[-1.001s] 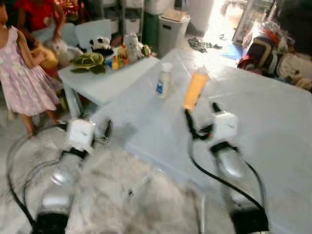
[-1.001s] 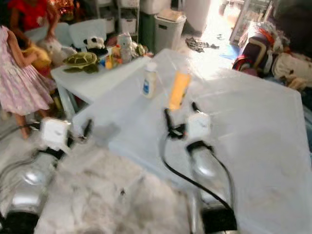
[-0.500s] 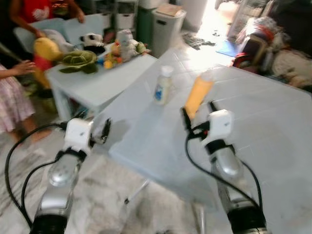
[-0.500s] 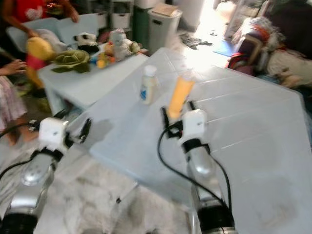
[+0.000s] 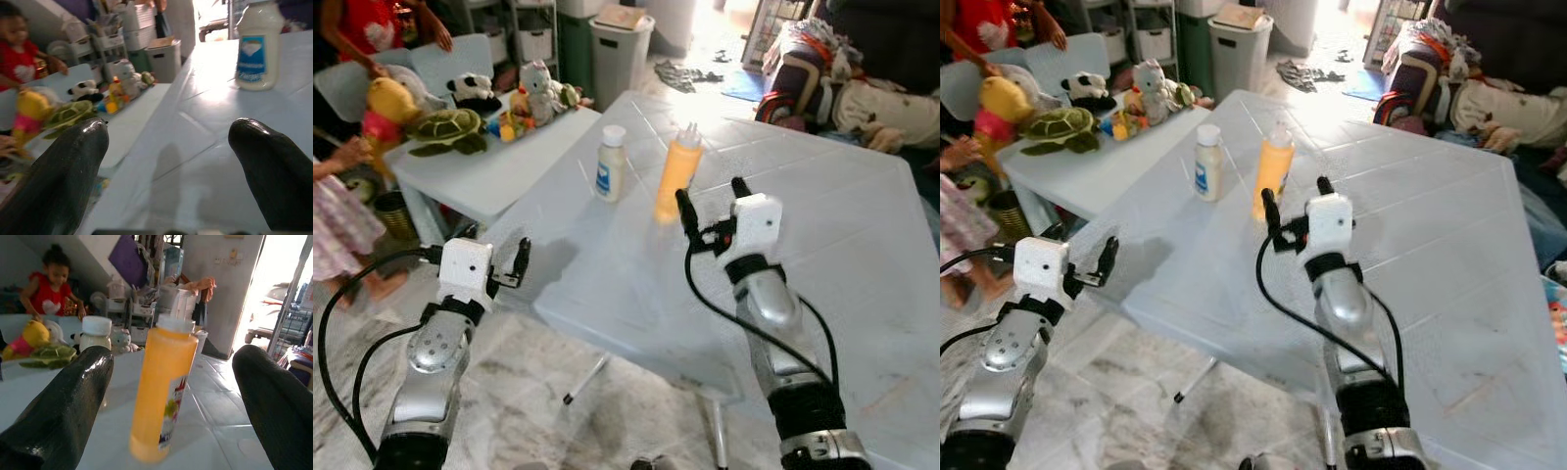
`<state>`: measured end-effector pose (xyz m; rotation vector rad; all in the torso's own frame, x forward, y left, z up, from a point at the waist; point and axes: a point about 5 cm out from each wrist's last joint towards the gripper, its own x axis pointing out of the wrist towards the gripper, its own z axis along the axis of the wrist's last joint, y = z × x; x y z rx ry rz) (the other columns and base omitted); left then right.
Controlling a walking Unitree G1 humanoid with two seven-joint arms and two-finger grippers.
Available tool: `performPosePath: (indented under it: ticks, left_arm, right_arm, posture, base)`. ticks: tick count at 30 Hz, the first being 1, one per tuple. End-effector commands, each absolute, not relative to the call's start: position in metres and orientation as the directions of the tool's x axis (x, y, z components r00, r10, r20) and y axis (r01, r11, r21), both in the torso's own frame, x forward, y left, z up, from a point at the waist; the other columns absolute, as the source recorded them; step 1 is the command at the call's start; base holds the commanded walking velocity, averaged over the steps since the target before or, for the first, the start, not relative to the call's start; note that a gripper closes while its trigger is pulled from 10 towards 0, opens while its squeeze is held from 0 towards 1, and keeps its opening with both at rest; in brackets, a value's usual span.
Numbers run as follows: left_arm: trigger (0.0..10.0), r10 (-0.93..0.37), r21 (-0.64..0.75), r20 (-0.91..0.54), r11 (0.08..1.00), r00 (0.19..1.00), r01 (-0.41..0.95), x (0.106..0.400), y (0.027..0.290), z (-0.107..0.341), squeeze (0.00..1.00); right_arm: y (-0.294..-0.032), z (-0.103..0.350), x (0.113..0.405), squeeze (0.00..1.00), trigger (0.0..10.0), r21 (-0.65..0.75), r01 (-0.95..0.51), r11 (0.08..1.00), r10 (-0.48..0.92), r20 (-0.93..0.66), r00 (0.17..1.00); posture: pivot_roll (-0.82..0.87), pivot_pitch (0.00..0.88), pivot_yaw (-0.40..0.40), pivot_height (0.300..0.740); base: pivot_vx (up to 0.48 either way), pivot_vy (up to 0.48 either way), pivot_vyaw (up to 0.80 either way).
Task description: Restocking fridge
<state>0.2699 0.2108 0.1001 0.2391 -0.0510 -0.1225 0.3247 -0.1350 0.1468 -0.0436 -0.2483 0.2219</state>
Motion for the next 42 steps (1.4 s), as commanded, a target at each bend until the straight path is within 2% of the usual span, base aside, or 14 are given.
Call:
performPosePath:
  ticks: [1, 12, 32, 42]
  left_arm:
    - [10.0, -0.124, 0.239, 0.037, 0.965, 0.992, 0.112, 0.268, 0.214, 0.104, 0.00]
    - [10.0, -0.121, 0.263, -0.016, 0.957, 0.993, 0.121, 0.246, 0.224, 0.105, 0.00]
    - [10.0, -0.127, 0.273, -0.053, 0.952, 0.991, 0.137, 0.242, 0.227, 0.108, 0.00]
    - [10.0, -0.120, 0.272, -0.063, 0.953, 0.991, 0.133, 0.241, 0.225, 0.106, 0.00]
  right_arm:
    - [-0.143, 0.148, 0.329, 0.00, 10.0, -0.058, -0.189, 0.980, 0.197, 0.230, 0.953]
    - [-0.144, 0.168, 0.360, 0.00, 10.0, -0.072, -0.174, 0.982, 0.187, 0.241, 0.952]
    - [-0.146, 0.185, 0.381, 0.00, 10.0, -0.130, -0.170, 0.977, 0.199, 0.264, 0.944]
    - [-0.144, 0.196, 0.394, 0.00, 10.0, -0.168, -0.244, 0.955, 0.277, 0.214, 0.937]
  posture:
    - [0.09, 0.056, -0.048, 0.740]
    - [0.15, 0.138, -0.018, 0.740]
    - [0.17, 0.138, -0.008, 0.740]
    - [0.18, 0.134, -0.015, 0.740]
  base:
    - [0.000, 0.000, 0.00]
    - [0.000, 0.000, 0.00]
    - [0.000, 0.000, 0.00]
    - [0.000, 0.000, 0.00]
